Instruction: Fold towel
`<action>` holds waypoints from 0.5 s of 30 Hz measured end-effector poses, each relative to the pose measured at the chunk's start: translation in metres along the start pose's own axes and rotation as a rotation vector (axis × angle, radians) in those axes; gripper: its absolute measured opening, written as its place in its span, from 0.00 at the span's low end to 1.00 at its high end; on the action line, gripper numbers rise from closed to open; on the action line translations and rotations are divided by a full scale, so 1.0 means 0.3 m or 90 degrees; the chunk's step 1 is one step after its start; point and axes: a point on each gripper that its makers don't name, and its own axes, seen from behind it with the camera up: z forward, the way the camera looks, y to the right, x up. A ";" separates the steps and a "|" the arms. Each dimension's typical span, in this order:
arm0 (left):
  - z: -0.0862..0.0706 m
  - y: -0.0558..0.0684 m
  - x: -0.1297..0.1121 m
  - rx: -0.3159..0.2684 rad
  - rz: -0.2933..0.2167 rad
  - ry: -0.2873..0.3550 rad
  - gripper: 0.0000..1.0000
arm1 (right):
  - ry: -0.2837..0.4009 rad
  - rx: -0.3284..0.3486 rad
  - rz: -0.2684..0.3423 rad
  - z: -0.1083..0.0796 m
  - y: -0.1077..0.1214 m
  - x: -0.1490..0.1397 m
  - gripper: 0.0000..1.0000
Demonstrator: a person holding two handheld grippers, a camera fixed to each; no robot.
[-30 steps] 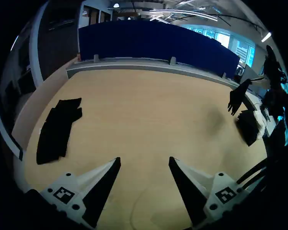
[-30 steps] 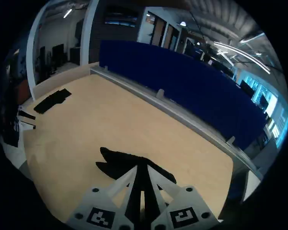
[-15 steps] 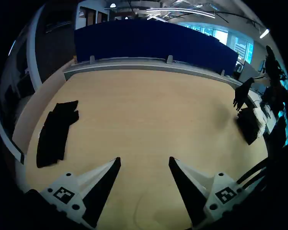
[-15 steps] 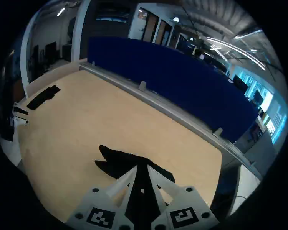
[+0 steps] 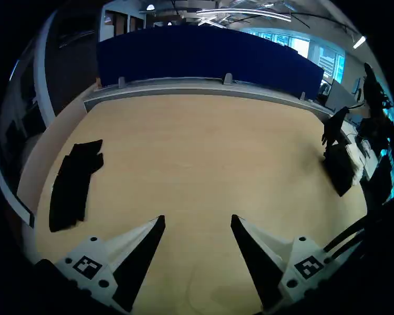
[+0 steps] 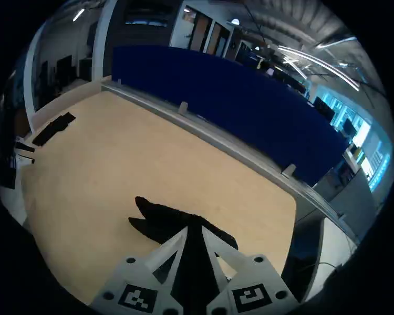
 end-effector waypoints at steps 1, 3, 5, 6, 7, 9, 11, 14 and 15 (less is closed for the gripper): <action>-0.001 0.004 0.001 -0.001 0.001 0.000 0.93 | -0.001 0.000 0.001 -0.004 0.002 -0.006 0.03; -0.004 0.009 0.003 -0.002 0.002 0.000 0.93 | -0.002 -0.001 0.003 -0.011 0.005 -0.018 0.03; -0.005 0.014 0.004 -0.003 0.004 0.000 0.93 | -0.005 -0.003 0.006 -0.019 0.011 -0.035 0.03; -0.006 0.015 0.004 -0.004 0.005 0.000 0.93 | -0.007 -0.005 0.007 -0.023 0.014 -0.044 0.03; -0.006 0.017 0.004 -0.004 0.006 -0.001 0.93 | -0.009 -0.006 0.008 -0.029 0.017 -0.057 0.03; -0.008 0.020 0.003 -0.006 0.008 -0.001 0.93 | -0.014 -0.009 0.011 -0.039 0.023 -0.081 0.03; -0.009 0.024 0.002 -0.007 0.009 -0.001 0.93 | -0.018 -0.011 0.015 -0.053 0.027 -0.108 0.03; -0.008 0.030 -0.001 -0.009 0.012 -0.002 0.93 | -0.027 -0.015 0.021 -0.076 0.034 -0.153 0.03; -0.008 0.033 -0.002 -0.010 0.013 -0.002 0.93 | -0.030 -0.016 0.023 -0.083 0.036 -0.168 0.03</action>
